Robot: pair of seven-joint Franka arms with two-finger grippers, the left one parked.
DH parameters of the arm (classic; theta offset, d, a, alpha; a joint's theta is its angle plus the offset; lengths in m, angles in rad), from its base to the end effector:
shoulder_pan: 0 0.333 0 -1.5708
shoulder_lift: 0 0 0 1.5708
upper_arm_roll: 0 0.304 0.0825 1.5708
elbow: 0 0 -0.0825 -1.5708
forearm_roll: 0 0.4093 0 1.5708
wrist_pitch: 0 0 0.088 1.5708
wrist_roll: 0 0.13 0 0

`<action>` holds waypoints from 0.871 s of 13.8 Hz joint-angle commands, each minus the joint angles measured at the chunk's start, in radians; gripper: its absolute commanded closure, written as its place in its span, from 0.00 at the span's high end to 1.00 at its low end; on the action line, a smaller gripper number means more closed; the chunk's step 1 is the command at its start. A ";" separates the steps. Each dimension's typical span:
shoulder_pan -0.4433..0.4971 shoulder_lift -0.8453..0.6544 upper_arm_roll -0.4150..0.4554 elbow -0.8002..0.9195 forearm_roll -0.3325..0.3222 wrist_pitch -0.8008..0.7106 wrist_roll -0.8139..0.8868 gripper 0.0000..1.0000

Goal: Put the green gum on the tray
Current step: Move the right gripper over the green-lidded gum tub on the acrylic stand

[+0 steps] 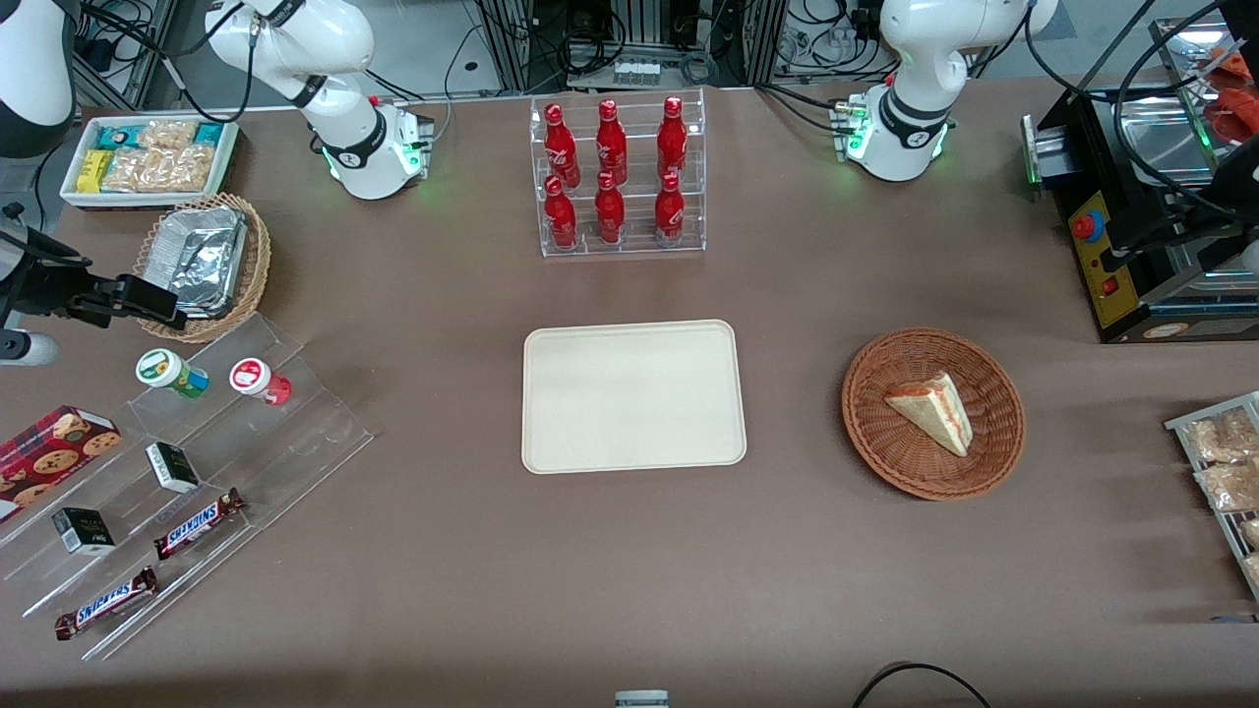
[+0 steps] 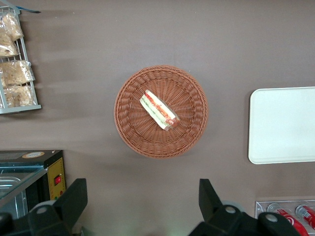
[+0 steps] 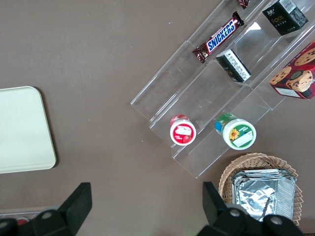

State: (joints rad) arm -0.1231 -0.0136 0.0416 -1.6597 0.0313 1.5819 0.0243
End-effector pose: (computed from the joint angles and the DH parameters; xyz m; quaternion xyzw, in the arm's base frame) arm 0.5706 -0.0424 0.5542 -0.9979 0.0535 0.0316 0.0163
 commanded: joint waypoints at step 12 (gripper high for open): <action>-0.070 -0.037 -0.031 -0.214 -0.010 0.168 -0.356 1.00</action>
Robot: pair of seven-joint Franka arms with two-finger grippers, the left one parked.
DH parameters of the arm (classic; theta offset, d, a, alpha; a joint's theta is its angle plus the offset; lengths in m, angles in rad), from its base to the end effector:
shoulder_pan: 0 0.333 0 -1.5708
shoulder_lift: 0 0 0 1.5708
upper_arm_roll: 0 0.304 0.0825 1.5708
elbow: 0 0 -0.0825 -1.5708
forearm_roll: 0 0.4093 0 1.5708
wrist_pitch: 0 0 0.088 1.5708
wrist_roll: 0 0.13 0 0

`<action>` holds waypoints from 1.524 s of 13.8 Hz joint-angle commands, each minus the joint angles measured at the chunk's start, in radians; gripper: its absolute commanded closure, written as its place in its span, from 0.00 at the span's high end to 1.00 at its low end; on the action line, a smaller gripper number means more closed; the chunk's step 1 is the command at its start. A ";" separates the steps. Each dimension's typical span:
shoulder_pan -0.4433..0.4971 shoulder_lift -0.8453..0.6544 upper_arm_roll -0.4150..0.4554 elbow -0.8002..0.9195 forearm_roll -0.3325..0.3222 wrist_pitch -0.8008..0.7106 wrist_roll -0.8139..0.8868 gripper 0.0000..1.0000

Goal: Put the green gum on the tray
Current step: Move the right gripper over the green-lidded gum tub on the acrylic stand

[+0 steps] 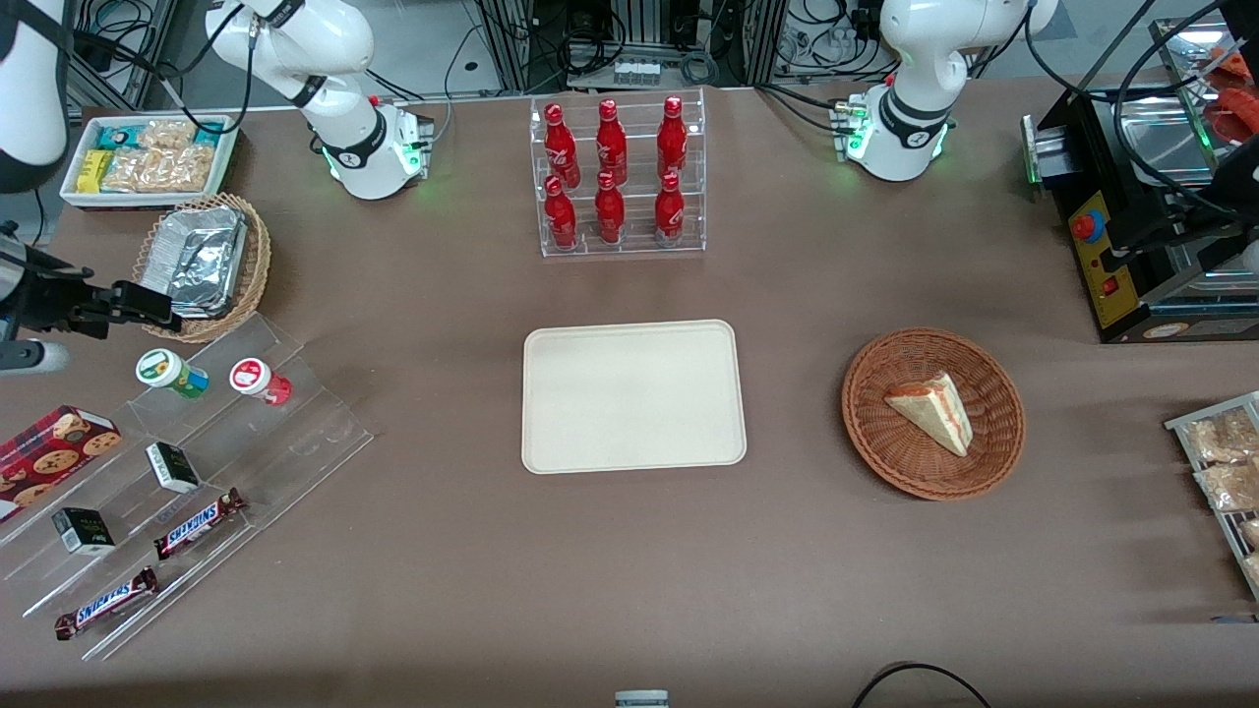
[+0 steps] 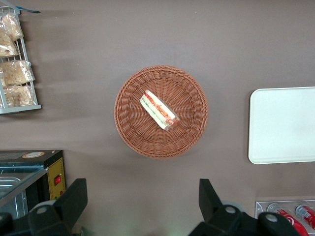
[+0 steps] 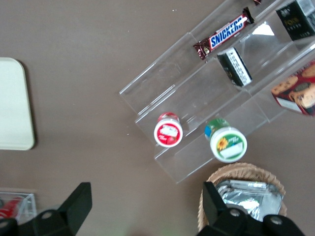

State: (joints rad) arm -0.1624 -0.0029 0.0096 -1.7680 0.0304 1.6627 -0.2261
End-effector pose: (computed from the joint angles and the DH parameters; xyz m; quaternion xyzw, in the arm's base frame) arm 0.5673 -0.0836 0.5009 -0.9980 -0.0344 0.0474 0.0244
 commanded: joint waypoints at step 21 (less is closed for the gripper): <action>-0.189 -0.048 -0.007 -0.518 0.005 0.686 -0.760 1.00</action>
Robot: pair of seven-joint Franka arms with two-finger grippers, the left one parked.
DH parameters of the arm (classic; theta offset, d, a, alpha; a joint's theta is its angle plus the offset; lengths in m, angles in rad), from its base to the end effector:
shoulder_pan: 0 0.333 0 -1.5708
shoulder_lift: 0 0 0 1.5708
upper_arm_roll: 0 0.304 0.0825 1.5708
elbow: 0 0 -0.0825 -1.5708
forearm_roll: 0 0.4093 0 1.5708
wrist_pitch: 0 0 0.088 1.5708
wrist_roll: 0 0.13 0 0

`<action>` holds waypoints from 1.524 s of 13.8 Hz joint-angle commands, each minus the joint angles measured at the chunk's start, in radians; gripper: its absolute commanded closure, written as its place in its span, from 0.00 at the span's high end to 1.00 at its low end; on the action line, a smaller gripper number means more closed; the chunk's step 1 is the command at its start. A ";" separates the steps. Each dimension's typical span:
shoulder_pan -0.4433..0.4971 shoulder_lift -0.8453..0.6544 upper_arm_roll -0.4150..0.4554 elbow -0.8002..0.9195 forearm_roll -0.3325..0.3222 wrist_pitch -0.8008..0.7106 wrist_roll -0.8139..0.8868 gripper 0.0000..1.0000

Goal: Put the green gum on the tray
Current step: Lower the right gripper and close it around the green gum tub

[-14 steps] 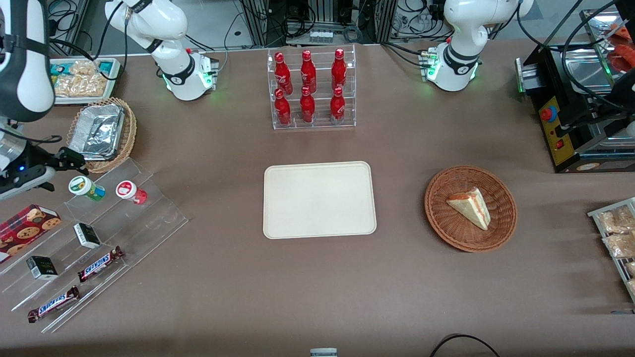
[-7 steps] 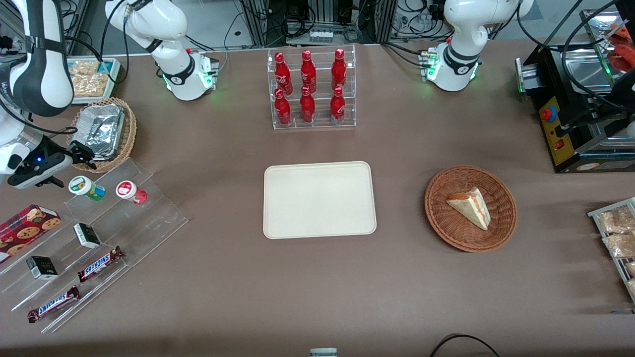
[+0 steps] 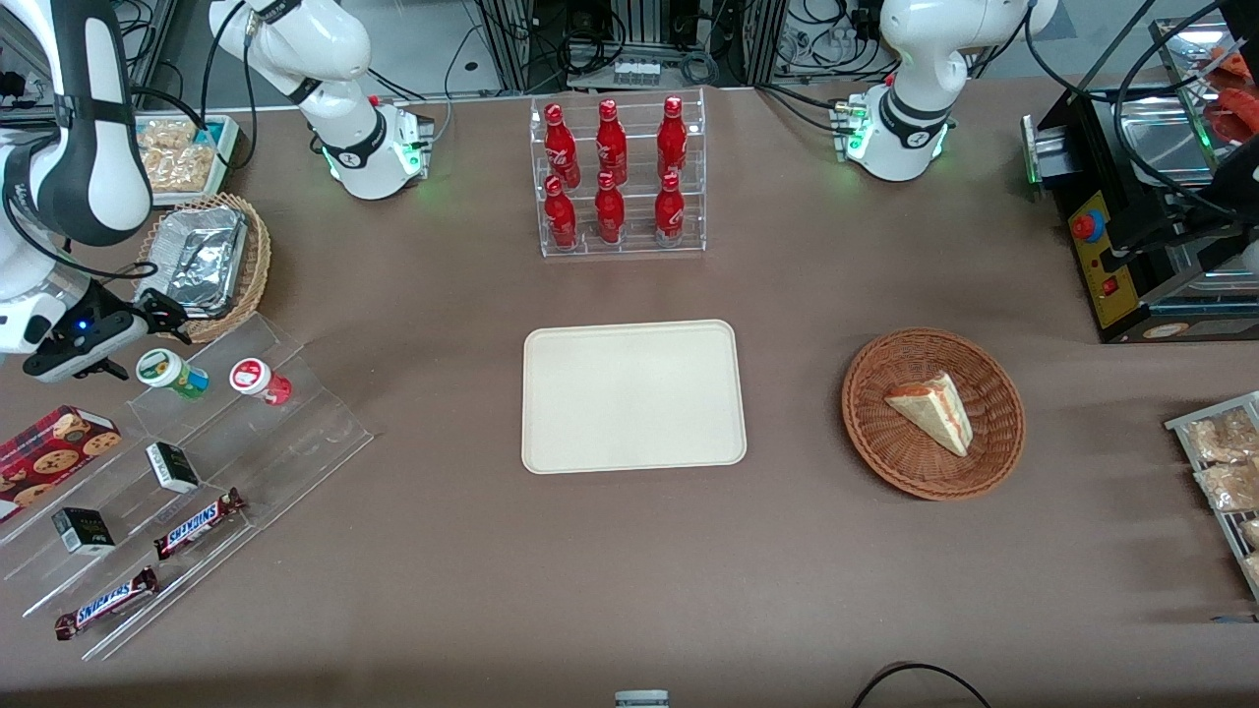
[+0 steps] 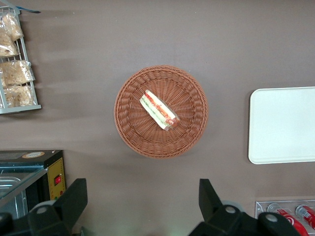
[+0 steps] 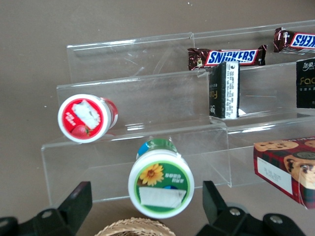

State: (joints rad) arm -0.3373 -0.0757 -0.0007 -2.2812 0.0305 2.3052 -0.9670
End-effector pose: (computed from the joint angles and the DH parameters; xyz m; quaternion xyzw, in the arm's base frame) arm 0.5082 -0.1774 0.3455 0.9526 0.2998 0.0468 0.0208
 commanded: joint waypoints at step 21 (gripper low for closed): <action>0.209 0.080 0.016 0.457 0.008 -0.473 0.267 0.00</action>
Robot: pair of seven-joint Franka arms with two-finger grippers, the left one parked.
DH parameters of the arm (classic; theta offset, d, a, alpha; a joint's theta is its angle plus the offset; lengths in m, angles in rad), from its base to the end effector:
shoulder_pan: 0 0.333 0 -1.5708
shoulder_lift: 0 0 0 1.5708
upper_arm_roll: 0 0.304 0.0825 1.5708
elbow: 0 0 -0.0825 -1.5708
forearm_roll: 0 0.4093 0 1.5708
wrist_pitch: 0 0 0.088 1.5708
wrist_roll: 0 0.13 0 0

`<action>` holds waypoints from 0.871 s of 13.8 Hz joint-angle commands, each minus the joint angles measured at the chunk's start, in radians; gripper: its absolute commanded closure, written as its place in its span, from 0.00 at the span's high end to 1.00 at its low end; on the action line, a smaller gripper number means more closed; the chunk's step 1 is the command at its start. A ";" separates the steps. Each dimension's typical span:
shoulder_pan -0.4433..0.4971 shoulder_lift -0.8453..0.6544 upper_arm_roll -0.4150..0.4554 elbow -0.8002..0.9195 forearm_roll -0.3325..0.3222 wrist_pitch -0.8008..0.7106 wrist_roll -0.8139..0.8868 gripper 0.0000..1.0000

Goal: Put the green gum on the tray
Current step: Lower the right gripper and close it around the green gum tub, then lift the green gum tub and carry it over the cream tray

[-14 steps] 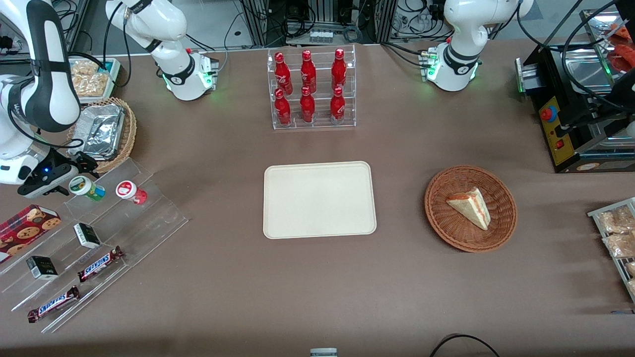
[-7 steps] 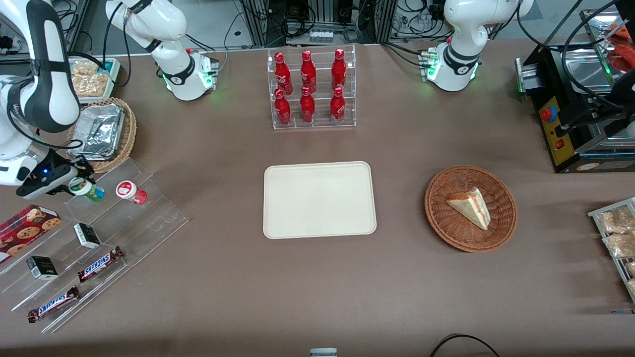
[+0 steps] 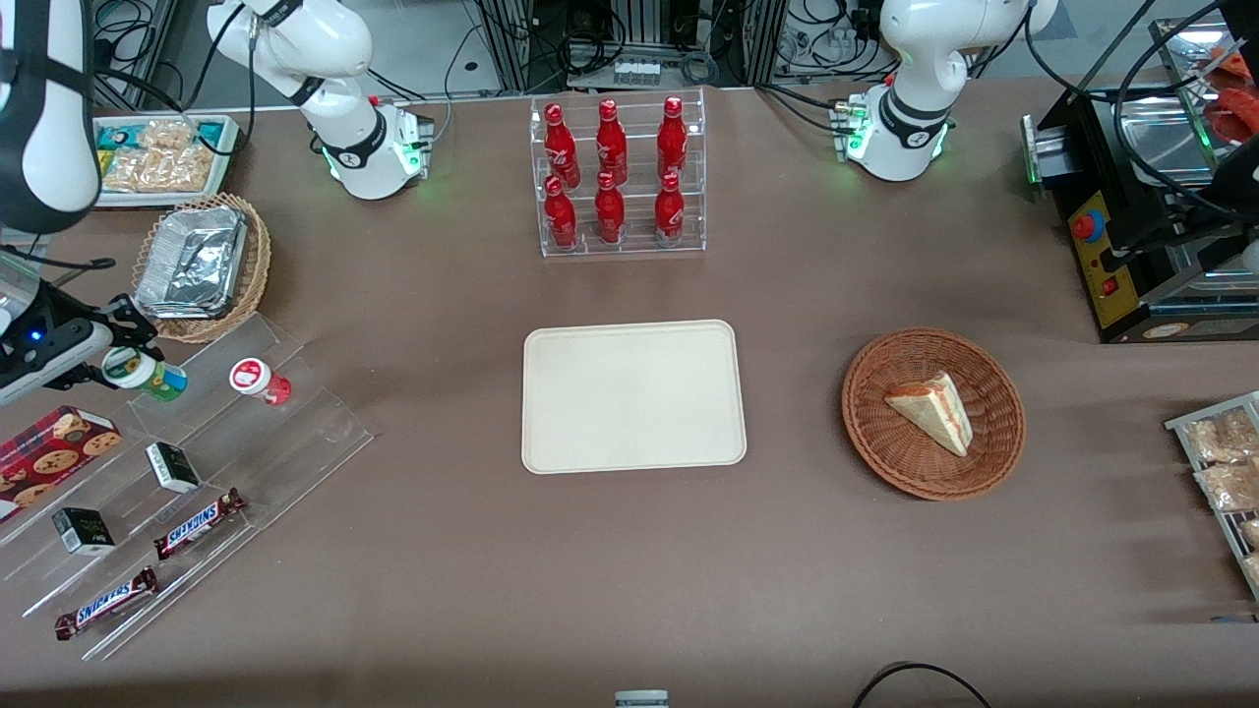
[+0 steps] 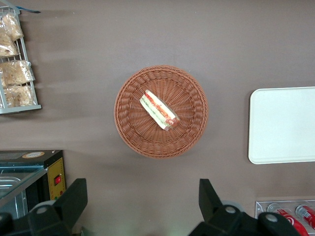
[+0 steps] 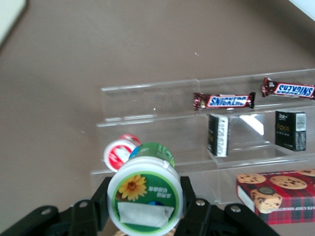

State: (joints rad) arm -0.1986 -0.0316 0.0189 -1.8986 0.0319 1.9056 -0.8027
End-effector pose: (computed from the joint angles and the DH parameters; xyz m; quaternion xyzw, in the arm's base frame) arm 0.5726 -0.1009 0.4724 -0.9531 -0.3017 -0.0240 0.0040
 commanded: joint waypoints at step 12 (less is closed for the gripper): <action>0.626 0.278 -0.005 0.249 0.054 -0.016 0.994 0.00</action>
State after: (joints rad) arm 0.3753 0.1537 0.0268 -1.7365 0.0812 1.8738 0.0964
